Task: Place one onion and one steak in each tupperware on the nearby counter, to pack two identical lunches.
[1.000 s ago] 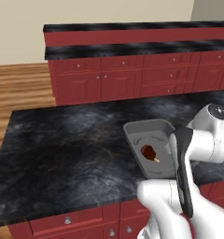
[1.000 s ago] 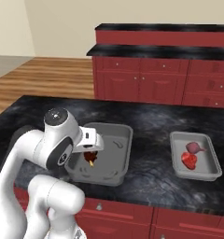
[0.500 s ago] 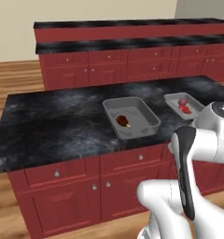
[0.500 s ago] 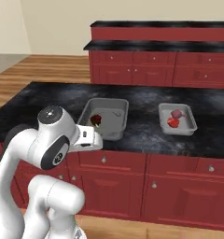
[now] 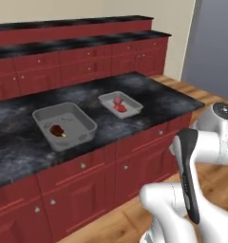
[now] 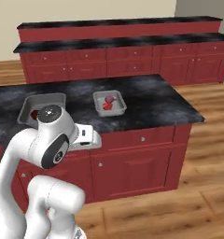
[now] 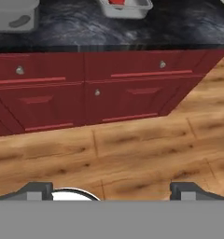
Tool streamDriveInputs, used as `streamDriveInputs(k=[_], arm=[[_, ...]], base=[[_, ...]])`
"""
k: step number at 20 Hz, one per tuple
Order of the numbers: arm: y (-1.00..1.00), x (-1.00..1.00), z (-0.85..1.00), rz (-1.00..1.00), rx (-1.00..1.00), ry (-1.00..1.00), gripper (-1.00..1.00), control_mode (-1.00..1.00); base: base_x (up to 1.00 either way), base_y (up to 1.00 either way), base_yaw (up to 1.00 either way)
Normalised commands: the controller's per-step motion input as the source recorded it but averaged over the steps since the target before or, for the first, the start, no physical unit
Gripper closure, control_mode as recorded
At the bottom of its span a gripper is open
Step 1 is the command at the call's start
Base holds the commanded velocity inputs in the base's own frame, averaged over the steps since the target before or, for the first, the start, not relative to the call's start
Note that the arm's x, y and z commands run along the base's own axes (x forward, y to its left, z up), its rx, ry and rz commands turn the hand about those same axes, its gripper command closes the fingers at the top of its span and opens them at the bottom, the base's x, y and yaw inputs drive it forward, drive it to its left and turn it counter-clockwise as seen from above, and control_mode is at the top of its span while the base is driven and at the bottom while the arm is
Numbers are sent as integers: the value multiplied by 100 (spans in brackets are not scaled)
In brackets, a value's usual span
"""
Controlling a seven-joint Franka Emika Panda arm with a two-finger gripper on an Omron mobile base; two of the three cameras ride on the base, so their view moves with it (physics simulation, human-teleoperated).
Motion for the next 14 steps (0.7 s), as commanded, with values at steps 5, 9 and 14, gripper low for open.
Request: streamDriveInputs(k=[5, 9, 14], arm=[[0, 0, 0, 0, 0, 0, -100, 100], [0, 0, 0, 0, 0, 0, -100, 100], [0, 0, 0, 0, 0, 0, -100, 100]], base=[[-3, -42, -57], [0, -42, -59], [0, -40, -64]])
